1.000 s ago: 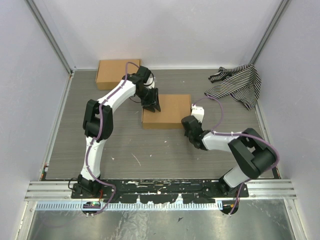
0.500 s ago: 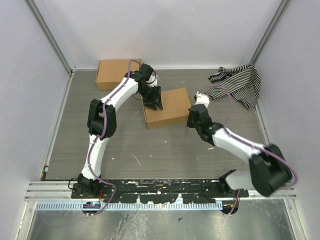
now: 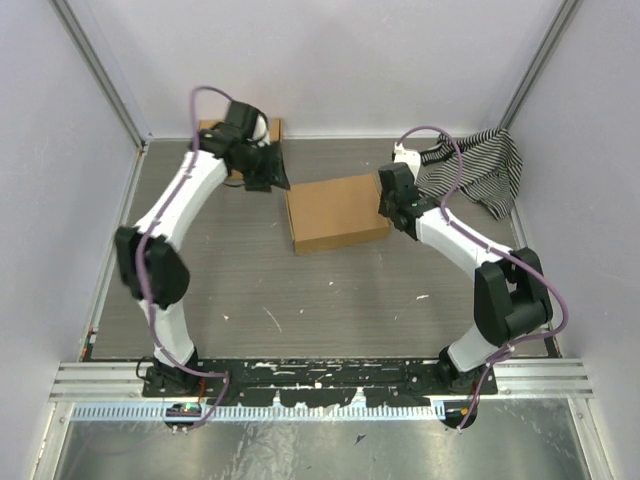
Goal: Fold the paper box
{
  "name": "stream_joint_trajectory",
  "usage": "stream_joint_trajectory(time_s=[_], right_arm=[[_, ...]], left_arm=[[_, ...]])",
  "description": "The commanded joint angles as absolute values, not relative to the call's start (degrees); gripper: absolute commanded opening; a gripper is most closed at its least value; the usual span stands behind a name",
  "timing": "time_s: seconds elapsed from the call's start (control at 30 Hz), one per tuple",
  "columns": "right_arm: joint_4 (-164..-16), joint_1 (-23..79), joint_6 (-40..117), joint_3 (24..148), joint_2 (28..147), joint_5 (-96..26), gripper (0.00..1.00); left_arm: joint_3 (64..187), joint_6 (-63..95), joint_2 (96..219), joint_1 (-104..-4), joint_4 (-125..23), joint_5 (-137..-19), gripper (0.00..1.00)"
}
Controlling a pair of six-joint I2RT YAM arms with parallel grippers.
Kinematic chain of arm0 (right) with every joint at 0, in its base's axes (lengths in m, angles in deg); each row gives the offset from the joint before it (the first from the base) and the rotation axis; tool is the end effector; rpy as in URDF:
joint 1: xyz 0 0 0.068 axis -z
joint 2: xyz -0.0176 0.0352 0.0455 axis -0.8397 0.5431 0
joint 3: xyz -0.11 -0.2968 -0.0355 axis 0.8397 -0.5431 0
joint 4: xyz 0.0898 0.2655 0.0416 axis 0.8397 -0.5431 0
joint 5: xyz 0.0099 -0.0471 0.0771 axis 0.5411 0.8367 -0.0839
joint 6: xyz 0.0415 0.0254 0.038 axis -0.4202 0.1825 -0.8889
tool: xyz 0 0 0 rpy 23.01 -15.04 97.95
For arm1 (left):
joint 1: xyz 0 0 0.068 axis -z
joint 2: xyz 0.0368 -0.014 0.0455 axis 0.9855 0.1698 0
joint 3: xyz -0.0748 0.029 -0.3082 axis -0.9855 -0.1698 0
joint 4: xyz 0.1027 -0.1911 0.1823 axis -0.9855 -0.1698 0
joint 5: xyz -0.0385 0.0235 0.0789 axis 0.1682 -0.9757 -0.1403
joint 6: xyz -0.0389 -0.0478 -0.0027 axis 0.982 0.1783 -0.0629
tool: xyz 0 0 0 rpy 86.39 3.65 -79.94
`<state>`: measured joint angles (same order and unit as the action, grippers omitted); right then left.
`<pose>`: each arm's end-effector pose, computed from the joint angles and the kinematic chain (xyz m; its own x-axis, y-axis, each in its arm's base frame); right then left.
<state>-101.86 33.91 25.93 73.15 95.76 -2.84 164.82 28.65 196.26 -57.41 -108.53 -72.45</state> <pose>0.3500 0.1293 0.2846 -0.5729 0.0804 -0.8157 0.1247 0.9921 0.0102 0.4378 -0.1963 0.3449 -0.9157 -0.0469 -0.3992 0.1294 0.9059 -0.4032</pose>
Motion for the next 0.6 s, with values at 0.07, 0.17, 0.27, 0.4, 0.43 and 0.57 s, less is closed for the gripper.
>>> stream_joint_trajectory(time_s=[0.07, 0.17, 0.27, 0.4, 0.43, 0.57], right_arm=[[-99.2, 34.1, 27.1, 79.2, 94.3, -10.0, 0.36], [-101.7, 34.2, 28.4, 84.9, 97.0, -13.5, 0.48], [-104.4, 34.2, 29.1, 90.6, 99.6, -18.0, 0.54], [-104.7, 34.5, 28.4, 92.6, 100.0, -17.7, 0.57], [-103.8, 35.0, 28.6, 91.9, 99.4, -18.7, 0.57], [-103.5, 36.5, 27.3, 90.8, 98.7, -19.2, 0.60]], left_arm=[[147.9, 28.8, 168.3, -58.4, -102.4, -85.2, 0.70], [140.3, 30.9, 159.3, -58.8, -102.0, -88.8, 0.98], [135.0, 33.0, 153.0, -59.1, -102.6, -90.0, 0.98], [131.6, 35.2, 149.8, -59.2, -103.7, -89.8, 0.98], [131.2, 35.6, 149.3, -59.2, -103.9, -89.8, 0.98], [131.1, 35.7, 148.0, -59.2, -104.5, -89.1, 0.98]])
